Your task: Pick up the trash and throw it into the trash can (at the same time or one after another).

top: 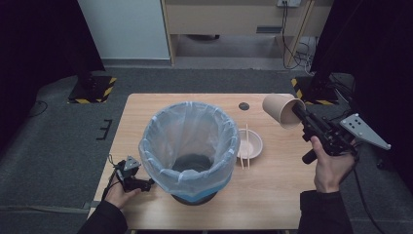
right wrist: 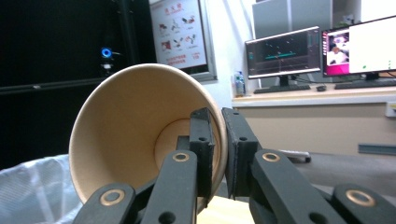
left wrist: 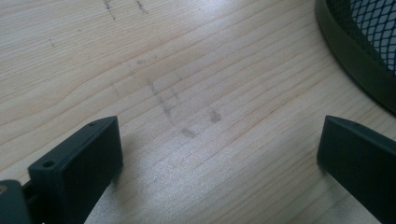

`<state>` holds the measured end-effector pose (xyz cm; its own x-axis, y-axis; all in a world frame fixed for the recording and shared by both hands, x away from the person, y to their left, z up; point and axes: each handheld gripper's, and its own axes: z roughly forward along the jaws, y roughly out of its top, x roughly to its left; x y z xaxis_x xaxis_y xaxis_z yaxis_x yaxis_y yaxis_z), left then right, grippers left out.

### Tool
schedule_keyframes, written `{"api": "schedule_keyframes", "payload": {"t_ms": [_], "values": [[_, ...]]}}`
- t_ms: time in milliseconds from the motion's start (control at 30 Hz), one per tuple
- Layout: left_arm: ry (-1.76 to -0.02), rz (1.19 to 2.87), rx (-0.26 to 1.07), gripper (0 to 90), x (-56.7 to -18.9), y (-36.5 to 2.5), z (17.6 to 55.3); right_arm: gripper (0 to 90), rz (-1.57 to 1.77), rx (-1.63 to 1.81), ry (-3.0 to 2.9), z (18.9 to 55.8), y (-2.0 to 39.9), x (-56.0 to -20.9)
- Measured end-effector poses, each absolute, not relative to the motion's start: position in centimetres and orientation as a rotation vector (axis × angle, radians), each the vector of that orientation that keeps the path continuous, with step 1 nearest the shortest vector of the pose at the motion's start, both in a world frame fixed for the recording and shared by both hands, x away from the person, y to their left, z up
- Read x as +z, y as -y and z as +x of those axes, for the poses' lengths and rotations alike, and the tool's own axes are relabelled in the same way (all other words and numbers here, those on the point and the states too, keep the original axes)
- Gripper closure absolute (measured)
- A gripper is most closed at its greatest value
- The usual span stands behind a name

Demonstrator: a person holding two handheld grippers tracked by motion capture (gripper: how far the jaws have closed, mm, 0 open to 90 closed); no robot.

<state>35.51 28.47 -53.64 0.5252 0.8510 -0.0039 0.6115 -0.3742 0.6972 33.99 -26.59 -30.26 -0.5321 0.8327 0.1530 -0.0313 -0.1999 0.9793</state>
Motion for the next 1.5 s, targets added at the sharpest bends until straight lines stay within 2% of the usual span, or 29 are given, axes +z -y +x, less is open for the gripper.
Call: {"api": "schedule_keyframes", "payload": {"t_ms": [833, 1500], "values": [[-1.182, 2.116, 0.476, 0.0, -53.6, -28.5, 35.5, 83.7, 0.724, 1.955, -1.535, 32.4, 20.7, -26.8], [-1.182, 2.116, 0.475, 0.0, -53.6, -28.5, 35.5, 83.6, 0.678, 1.982, -1.708, 33.5, 14.5, -27.5]]}}
